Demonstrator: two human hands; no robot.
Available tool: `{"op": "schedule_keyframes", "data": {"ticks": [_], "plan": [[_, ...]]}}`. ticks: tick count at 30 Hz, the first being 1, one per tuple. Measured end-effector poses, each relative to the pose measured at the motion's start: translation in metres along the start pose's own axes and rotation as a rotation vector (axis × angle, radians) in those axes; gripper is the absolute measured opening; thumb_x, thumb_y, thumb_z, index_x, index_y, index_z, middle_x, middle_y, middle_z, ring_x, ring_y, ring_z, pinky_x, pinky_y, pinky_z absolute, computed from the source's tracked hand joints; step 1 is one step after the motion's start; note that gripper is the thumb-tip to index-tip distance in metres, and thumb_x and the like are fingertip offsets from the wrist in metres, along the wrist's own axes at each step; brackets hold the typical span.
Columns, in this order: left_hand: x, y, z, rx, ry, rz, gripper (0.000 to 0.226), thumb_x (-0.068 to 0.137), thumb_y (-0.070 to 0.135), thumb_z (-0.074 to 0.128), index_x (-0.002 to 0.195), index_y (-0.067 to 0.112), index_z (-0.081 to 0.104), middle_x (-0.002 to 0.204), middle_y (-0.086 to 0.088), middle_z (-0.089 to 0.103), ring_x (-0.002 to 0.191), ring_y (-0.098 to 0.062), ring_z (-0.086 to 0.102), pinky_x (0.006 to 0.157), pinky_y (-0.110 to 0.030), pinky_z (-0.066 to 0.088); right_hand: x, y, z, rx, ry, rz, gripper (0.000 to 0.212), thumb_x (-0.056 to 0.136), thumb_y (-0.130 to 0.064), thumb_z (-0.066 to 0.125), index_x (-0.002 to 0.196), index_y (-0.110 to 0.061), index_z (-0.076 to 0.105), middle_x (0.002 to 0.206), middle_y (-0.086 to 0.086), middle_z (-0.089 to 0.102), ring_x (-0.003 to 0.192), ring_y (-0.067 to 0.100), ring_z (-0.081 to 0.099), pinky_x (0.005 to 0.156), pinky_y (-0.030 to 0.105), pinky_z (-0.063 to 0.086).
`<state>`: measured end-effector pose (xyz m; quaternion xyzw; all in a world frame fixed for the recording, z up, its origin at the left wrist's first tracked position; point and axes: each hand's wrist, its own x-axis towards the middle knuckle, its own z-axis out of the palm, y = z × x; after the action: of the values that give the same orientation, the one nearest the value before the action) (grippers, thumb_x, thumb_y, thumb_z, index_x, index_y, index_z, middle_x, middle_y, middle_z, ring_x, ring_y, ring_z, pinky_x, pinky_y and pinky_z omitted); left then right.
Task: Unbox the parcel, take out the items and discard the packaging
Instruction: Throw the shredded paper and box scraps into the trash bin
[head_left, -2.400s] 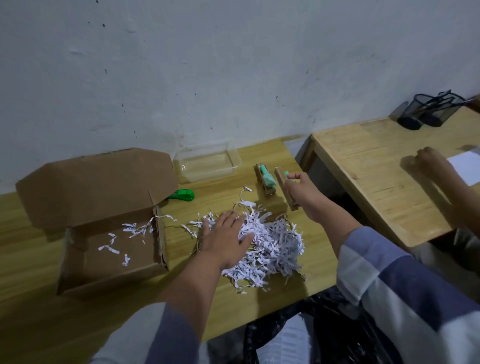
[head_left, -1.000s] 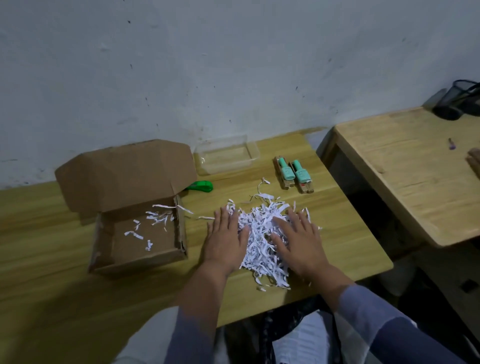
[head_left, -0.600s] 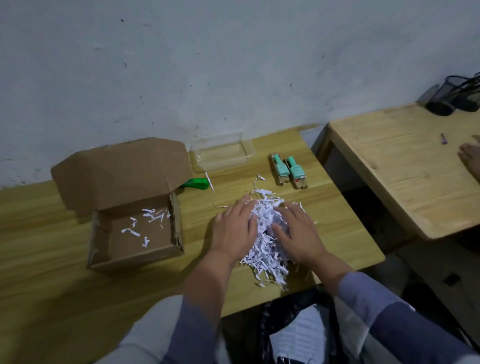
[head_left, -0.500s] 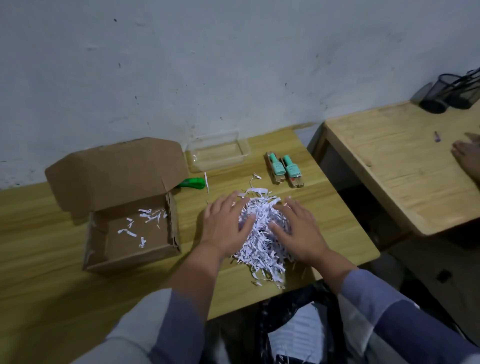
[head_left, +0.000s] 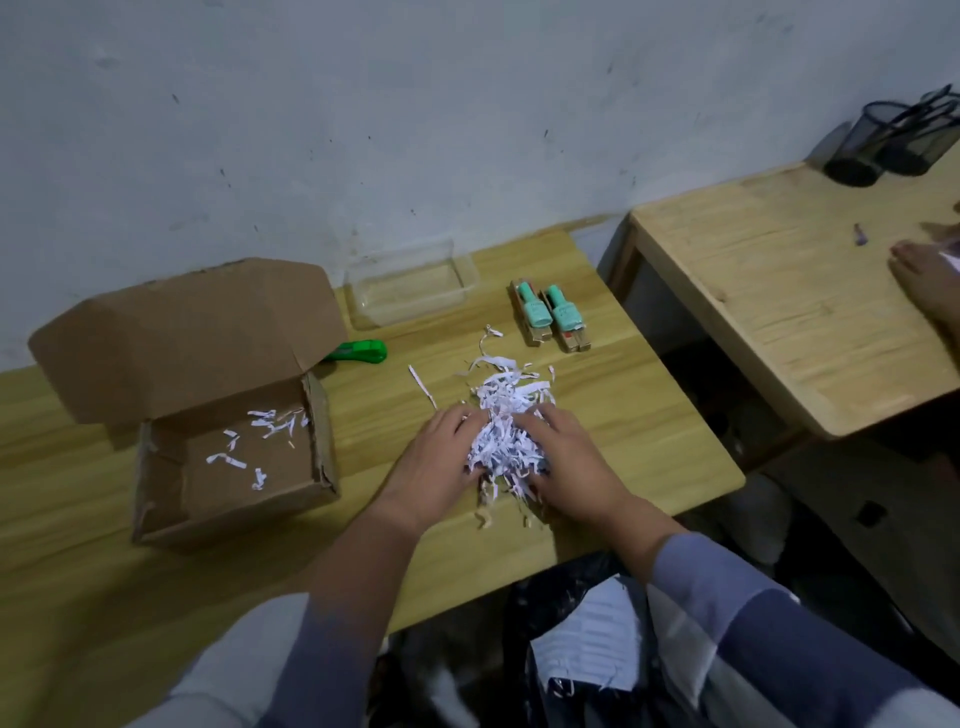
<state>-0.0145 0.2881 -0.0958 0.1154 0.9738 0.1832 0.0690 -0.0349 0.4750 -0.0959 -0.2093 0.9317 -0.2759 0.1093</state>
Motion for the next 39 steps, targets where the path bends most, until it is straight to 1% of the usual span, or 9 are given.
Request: {"op": "schedule_keyframes", "data": {"ticks": [2,9,15,17,21,24,28,34,39], "plan": [[0.004,0.003,-0.007,-0.100,0.049,-0.023,0.068,0.079,0.011,0.072,0.141,0.012,0.042,0.140,-0.006,0.044,0.131,-0.024,0.042,0.110,-0.034,0.035,0.008,-0.003,-0.009,0.118,0.014,0.036,0.066,0.075,-0.004,0.066,0.136,-0.018,0.047,0.139,0.012,0.043,0.128,0.030,0.040,0.105,0.033,0.035],[0.018,0.032,-0.055,-0.220,0.197,0.012,0.070,0.078,0.007,0.074,0.140,0.015,0.042,0.138,-0.003,0.046,0.128,-0.021,0.045,0.109,-0.037,0.037,0.015,-0.023,-0.066,0.148,0.171,0.002,0.059,0.076,-0.007,0.071,0.131,-0.018,0.053,0.127,0.010,0.053,0.113,0.028,0.055,0.097,0.043,0.048],[0.017,0.083,-0.090,-0.255,0.177,0.166,0.068,0.080,0.004,0.071,0.141,0.009,0.041,0.141,-0.010,0.045,0.129,-0.025,0.044,0.106,-0.025,0.029,-0.032,-0.039,-0.113,0.079,0.347,0.057,0.050,0.077,-0.010,0.071,0.125,-0.016,0.059,0.114,0.014,0.059,0.105,0.031,0.059,0.084,0.027,0.041],[0.012,0.103,-0.088,-0.265,0.154,0.232,0.067,0.080,0.005,0.071,0.140,0.008,0.042,0.140,-0.011,0.045,0.128,-0.026,0.044,0.106,-0.028,0.030,-0.059,-0.039,-0.122,0.048,0.386,0.100,0.049,0.077,-0.010,0.072,0.124,-0.014,0.060,0.112,0.015,0.060,0.104,0.031,0.059,0.083,0.027,0.040],[-0.006,0.146,-0.062,-0.313,0.074,0.342,0.068,0.080,0.006,0.072,0.141,0.011,0.041,0.140,-0.008,0.045,0.128,-0.023,0.044,0.107,-0.030,0.032,-0.126,-0.033,-0.126,0.042,0.426,0.253,0.049,0.076,-0.006,0.073,0.123,-0.011,0.060,0.112,0.018,0.059,0.105,0.032,0.059,0.086,0.031,0.042],[-0.021,0.177,-0.032,-0.336,-0.025,0.438,0.067,0.080,0.006,0.072,0.140,0.010,0.042,0.138,-0.008,0.046,0.128,-0.023,0.044,0.106,-0.027,0.031,-0.180,-0.021,-0.119,0.031,0.449,0.386,0.049,0.075,-0.010,0.076,0.122,-0.013,0.061,0.110,0.015,0.061,0.103,0.030,0.060,0.079,0.020,0.036],[-0.041,0.214,0.011,-0.362,-0.171,0.507,0.064,0.080,0.009,0.071,0.138,0.013,0.044,0.135,-0.006,0.047,0.126,-0.021,0.046,0.105,-0.032,0.037,-0.241,0.001,-0.097,0.084,0.468,0.553,0.051,0.074,-0.013,0.076,0.122,-0.014,0.061,0.109,0.012,0.060,0.104,0.028,0.059,0.078,0.018,0.033],[-0.058,0.220,0.096,-0.366,-0.398,0.460,0.066,0.081,0.013,0.072,0.140,0.015,0.043,0.133,-0.007,0.048,0.126,-0.023,0.047,0.104,-0.030,0.036,-0.284,0.048,-0.025,0.203,0.428,0.719,0.050,0.074,-0.012,0.075,0.122,-0.016,0.061,0.111,0.012,0.060,0.106,0.028,0.059,0.080,0.017,0.035],[-0.057,0.197,0.204,-0.311,-0.585,0.337,0.067,0.085,0.019,0.069,0.144,0.014,0.037,0.142,-0.006,0.042,0.131,-0.021,0.042,0.107,-0.026,0.031,-0.292,0.122,0.073,0.319,0.298,0.808,0.049,0.078,-0.015,0.071,0.125,-0.021,0.058,0.124,0.007,0.060,0.117,0.023,0.055,0.096,0.025,0.039]]}}
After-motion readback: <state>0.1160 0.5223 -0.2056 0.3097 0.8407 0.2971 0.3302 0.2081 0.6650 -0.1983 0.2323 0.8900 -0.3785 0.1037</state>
